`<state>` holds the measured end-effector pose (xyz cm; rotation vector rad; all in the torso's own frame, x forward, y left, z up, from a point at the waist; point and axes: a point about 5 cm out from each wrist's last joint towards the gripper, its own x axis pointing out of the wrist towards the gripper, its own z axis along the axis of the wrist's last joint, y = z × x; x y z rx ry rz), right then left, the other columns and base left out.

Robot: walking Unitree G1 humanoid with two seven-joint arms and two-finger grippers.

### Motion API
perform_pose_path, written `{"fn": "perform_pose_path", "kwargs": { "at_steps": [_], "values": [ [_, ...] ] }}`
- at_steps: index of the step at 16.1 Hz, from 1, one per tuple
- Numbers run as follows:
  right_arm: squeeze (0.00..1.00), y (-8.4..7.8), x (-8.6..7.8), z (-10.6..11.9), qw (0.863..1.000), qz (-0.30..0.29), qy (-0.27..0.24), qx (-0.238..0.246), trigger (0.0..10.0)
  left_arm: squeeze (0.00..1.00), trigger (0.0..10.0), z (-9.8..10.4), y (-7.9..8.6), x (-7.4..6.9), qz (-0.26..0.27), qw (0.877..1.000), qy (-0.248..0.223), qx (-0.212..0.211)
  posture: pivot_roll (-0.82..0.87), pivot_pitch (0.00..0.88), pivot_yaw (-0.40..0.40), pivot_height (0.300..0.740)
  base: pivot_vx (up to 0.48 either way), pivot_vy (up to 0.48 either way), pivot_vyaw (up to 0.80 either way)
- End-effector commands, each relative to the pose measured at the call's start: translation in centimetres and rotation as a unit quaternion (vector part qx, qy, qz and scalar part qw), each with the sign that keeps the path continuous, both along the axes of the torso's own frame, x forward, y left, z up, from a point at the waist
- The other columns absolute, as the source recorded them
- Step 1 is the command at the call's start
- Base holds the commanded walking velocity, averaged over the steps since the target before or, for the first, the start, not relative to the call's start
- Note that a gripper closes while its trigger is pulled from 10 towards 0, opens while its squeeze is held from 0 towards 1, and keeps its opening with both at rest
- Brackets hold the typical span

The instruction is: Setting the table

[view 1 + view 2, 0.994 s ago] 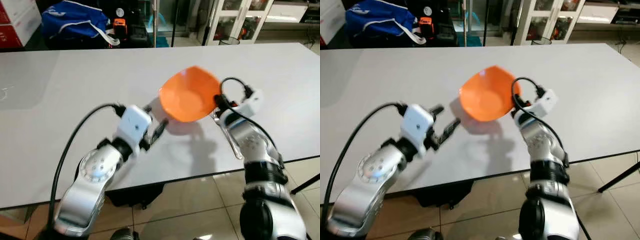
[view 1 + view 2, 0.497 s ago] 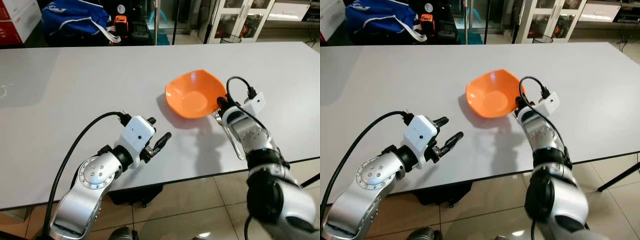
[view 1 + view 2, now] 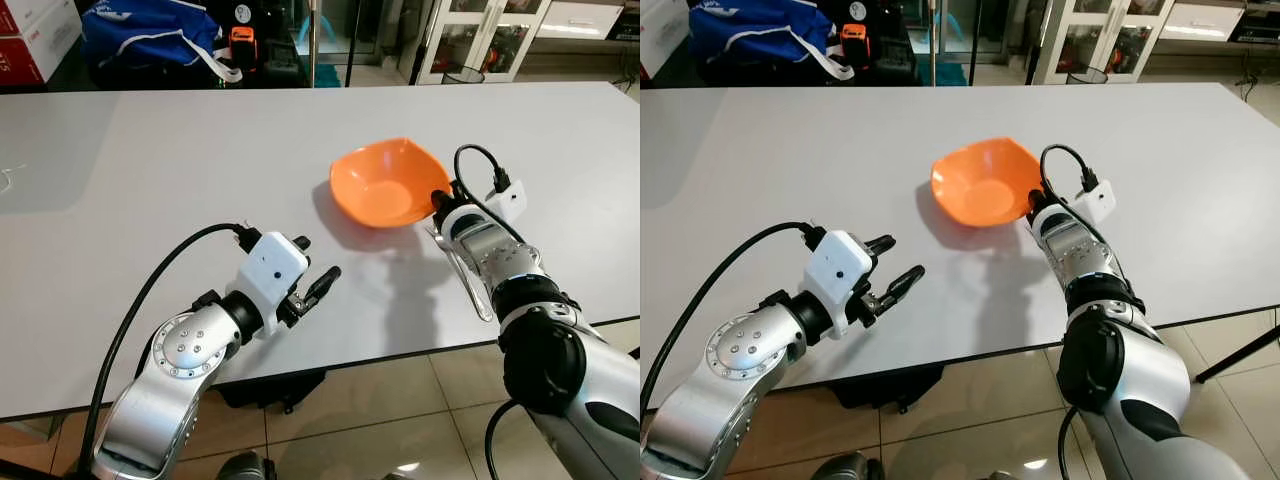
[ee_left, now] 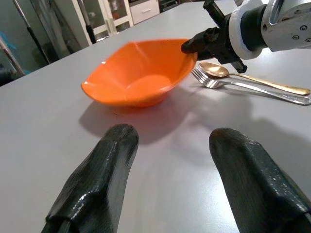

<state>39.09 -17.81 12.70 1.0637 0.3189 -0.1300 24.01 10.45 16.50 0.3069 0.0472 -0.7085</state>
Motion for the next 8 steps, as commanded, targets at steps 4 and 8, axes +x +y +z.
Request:
{"fn": "perform_pose_path", "kwargs": {
  "at_steps": [4,8],
  "values": [
    [1.0,-0.87,0.45,1.22,0.999,-0.019,-0.014,0.023,10.0,0.0,10.0,0.5,-0.61,-0.15,-0.018,1.0,-0.003,-0.009,0.18,0.056,-0.063,0.74,0.0,0.0,0.0],
    [1.0,-1.12,0.42,1.28,0.999,-0.021,-0.014,0.037,10.0,0.0,10.0,0.64,-0.59,0.14,-0.02,1.0,-0.003,-0.015,0.17,0.042,-0.06,0.74,0.0,0.0,0.0]
  ]
}}
